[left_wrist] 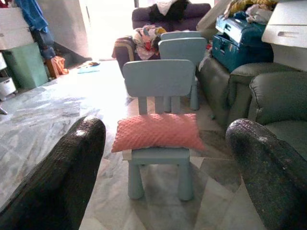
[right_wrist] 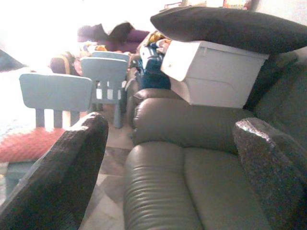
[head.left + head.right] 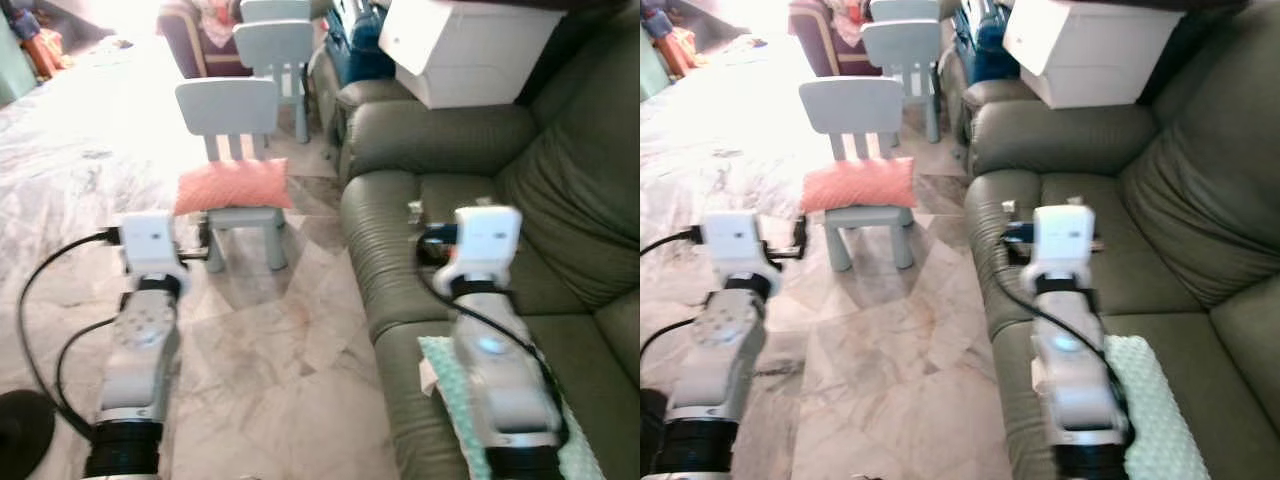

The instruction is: Move the pillow to the sofa

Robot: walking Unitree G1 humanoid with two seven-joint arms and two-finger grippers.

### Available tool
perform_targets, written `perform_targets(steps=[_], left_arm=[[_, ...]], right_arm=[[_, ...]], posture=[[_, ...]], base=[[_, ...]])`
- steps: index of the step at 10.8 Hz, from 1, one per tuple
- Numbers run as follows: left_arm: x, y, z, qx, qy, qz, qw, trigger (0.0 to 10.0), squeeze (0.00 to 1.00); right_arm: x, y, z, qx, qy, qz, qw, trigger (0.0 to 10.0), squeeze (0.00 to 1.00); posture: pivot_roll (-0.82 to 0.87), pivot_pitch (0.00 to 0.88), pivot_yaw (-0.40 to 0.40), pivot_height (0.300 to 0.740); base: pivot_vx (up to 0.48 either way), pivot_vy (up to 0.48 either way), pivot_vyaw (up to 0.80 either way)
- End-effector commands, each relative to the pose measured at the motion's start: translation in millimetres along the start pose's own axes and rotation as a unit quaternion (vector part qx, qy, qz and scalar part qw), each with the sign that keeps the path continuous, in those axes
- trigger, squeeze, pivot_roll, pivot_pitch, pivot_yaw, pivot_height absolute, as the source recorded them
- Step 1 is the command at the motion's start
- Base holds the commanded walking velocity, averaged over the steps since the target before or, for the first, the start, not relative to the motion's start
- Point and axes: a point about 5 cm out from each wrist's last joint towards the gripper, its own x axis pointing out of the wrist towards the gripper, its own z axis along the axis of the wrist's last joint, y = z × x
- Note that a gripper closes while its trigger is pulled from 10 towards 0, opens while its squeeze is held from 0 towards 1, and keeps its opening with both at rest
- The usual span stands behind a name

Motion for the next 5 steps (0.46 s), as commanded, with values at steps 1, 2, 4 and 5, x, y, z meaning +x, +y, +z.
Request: perform_targets(steps=[1, 2, 4, 5], left_arm=[[0.7, 0.3, 2.8, -0.002, 0.0, -0.005, 1.0, 10.0, 0.0], [0.3, 1.3, 1.4, -0.004, 0.005, -0.003, 1.0, 10.0, 0.0], [-0.2, -0.6, 0.4, -0.006, 0.009, -0.005, 1.0, 10.0, 0.0], [-0.1, -1.1, 0.3, -0.006, 0.01, -0.006, 1.0, 10.0, 0.0]], right_arm=[[1.5, -4.2, 1.4, 0.001, -0.003, -0.008, 1.0, 10.0, 0.0], [1.8, -4.2, 1.7, 0.003, -0.003, -0.008, 1.0, 10.0, 0.0], [1.7, -4.4, 1.9, 0.006, -0.003, -0.007, 1.0, 10.0, 0.0], [1.8, -4.7, 2.2, 0.008, -0.003, -0.008, 1.0, 10.0, 0.0]], posture=[[-0.1, 0.099, -0.002, 0.74], [-0.1, 0.101, -0.004, 0.74], [-0.1, 0.106, -0.004, 0.74], [-0.1, 0.108, -0.004, 0.74]], base=[[0.0, 0.48, 0.0], [0.0, 0.48, 0.0], [0.0, 0.48, 0.0], [0.0, 0.48, 0.0]])
